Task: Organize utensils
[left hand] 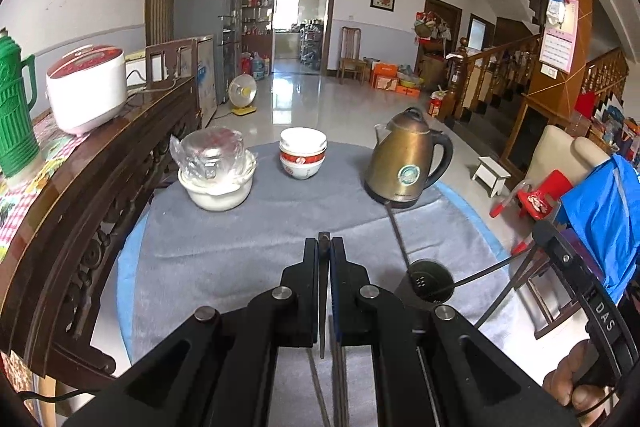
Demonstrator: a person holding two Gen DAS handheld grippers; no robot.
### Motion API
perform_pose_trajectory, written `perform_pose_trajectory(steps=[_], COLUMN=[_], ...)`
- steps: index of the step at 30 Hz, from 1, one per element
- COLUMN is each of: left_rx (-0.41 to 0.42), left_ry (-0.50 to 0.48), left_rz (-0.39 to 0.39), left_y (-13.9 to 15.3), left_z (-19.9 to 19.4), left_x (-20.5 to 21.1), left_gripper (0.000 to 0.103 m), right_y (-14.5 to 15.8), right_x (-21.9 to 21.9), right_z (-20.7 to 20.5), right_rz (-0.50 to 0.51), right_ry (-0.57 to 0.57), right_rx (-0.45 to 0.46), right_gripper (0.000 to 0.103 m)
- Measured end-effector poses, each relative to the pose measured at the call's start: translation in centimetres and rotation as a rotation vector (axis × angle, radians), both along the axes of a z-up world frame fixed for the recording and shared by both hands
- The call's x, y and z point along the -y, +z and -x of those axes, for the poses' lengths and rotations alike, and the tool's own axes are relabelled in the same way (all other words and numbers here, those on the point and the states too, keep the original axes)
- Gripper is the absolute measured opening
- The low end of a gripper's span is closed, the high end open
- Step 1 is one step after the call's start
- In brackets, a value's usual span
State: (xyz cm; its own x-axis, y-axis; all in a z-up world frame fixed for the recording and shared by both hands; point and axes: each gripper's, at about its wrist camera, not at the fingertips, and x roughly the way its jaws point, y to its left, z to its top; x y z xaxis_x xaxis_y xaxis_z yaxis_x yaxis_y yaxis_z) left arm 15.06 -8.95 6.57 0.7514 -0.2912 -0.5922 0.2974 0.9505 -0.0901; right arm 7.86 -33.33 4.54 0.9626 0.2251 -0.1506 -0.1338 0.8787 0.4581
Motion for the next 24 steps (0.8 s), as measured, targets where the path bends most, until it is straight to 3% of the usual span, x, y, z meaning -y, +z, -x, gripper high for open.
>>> perform_pose_trajectory(steps=[16, 24], left_rx=[0.08, 0.096], left_ry=[-0.126, -0.179], left_rz=[0.044, 0.07], left_y=[5.9, 6.7], left_z=[-0.7, -1.1], left_x=[5.5, 8.9], left_gripper=[0.006, 0.006], right_y=[3.8, 4.4], right_x=[4.1, 4.7], right_z=[-2.2, -3.5], right_rz=[0.056, 0.091], right_ry=[-0.173, -0.266], right_rx=[0.074, 0.094], right_gripper=[0.007, 0.007])
